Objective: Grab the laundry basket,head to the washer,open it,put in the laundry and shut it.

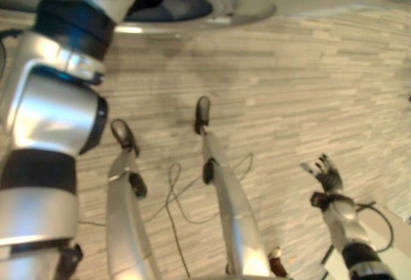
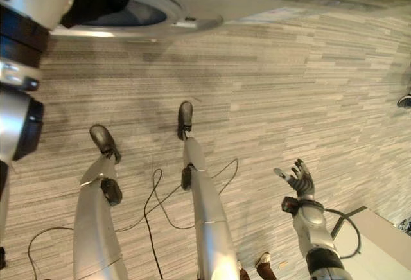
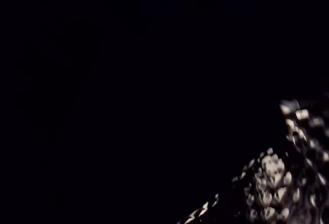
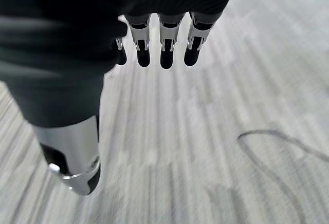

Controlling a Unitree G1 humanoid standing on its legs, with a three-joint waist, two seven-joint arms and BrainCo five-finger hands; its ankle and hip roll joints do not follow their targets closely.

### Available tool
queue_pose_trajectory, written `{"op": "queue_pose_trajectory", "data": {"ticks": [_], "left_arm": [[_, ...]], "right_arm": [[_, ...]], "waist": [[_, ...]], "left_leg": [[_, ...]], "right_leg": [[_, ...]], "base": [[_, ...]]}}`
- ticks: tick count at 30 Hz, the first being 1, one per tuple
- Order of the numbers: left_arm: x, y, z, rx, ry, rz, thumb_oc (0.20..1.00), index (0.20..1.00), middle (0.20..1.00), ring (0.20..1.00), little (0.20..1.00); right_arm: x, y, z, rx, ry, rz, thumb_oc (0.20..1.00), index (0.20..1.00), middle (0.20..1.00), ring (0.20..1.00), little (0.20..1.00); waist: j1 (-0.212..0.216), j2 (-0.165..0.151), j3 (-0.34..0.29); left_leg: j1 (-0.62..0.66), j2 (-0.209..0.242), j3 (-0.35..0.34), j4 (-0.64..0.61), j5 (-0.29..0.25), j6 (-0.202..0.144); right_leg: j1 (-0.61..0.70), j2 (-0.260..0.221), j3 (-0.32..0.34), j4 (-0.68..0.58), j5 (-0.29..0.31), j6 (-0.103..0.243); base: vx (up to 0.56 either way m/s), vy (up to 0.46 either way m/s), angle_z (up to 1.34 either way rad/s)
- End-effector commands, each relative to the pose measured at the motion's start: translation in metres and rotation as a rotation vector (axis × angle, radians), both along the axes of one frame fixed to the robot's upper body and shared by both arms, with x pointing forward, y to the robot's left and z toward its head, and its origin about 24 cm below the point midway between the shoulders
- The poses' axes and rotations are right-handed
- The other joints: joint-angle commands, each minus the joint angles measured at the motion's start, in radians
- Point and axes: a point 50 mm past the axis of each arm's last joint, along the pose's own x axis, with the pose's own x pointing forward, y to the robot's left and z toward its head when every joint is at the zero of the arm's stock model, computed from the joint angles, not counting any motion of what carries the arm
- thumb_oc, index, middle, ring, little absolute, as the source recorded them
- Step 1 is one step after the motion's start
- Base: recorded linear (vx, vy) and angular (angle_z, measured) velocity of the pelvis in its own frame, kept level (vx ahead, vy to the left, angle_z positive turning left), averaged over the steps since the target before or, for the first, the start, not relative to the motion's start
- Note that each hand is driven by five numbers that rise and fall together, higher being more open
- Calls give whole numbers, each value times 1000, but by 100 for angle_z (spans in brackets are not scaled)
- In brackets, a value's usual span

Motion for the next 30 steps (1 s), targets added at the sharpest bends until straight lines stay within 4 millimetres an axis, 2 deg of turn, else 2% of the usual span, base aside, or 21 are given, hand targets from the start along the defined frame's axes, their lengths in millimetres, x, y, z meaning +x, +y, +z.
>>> {"op": "queue_pose_trajectory", "data": {"ticks": [1, 2, 5, 8, 9, 10, 15, 23, 30], "left_arm": [[-85, -19, 75, 60, -342, 9, 200, 200, 200, 200, 200], [-85, -19, 75, 60, -342, 10, 200, 200, 200, 200, 200], [-68, -7, 70, 67, -269, 85, 200, 200, 200, 200, 200], [-58, -6, 66, 104, -225, 110, 200, 200, 200, 200, 200], [-56, -7, 64, 108, -217, 98, 445, 445, 445, 445, 445], [-54, -8, 62, 109, -207, 75, 1000, 1000, 1000, 1000, 1000], [-53, -13, 54, 107, -226, -2, 1000, 1000, 1000, 1000, 1000], [-48, -17, 49, 124, -214, -9, 1000, 1000, 1000, 1000, 1000], [-28, -3, 33, 142, -133, 24, 1000, 1000, 1000, 1000, 1000]], "right_arm": [[-23, -54, 20, -127, 25, -103, 1000, 1000, 1000, 1000, 1000], [-23, -54, 20, -127, 25, -103, 1000, 1000, 1000, 1000, 1000], [-13, -55, 26, -133, 3, -98, 1000, 1000, 1000, 1000, 1000], [-8, -55, 32, -139, -26, -102, 1000, 1000, 1000, 1000, 1000], [-8, -53, 32, -136, -30, -99, 1000, 1000, 1000, 1000, 1000], [-9, -51, 30, -128, -27, -94, 1000, 1000, 1000, 1000, 1000], [-14, -45, 25, -119, -21, -78, 1000, 1000, 1000, 1000, 1000], [-12, -40, 25, -119, -23, -43, 1000, 1000, 1000, 1000, 1000], [-12, -37, 25, -105, -26, -23, 1000, 1000, 1000, 1000, 1000]], "waist": [[-40, 80, -9], [-40, 80, -10], [-24, 88, -3], [-20, 90, 5], [-20, 91, 7], [-22, 92, 10], [-13, 98, 16], [-6, 98, 22], [0, 98, 27]], "left_leg": [[141, 16, -73, -236, 9, -38], [141, 17, -73, -235, 8, -38], [139, 16, -73, -230, 8, -36], [137, 16, -71, -229, 9, -35], [133, 15, -72, -227, 9, -34], [131, 16, -73, -225, 8, -33], [116, 17, -77, -213, 6, -31], [112, 15, -81, -210, 12, -31], [119, 18, -83, -208, 19, -32]], "right_leg": [[122, 52, -7, 250, -357, 3], [122, 52, -7, 251, -358, 3], [116, 50, -8, 264, -361, -2], [111, 50, -9, 268, -364, -6], [110, 51, -10, 272, -363, -6], [107, 51, -11, 275, -364, -6], [88, 51, -12, 295, -370, -11], [80, 59, -16, 305, -371, -16], [81, 61, -22, 319, -374, -24]], "base": [[0, 0, 0], [11, 8, -4], [7, 17, -5], [0, 0, 0], [0, 0, 0], [0, 0, 0], [0, 0, 0], [0, 0, 0], [-21, 7, -2]]}}
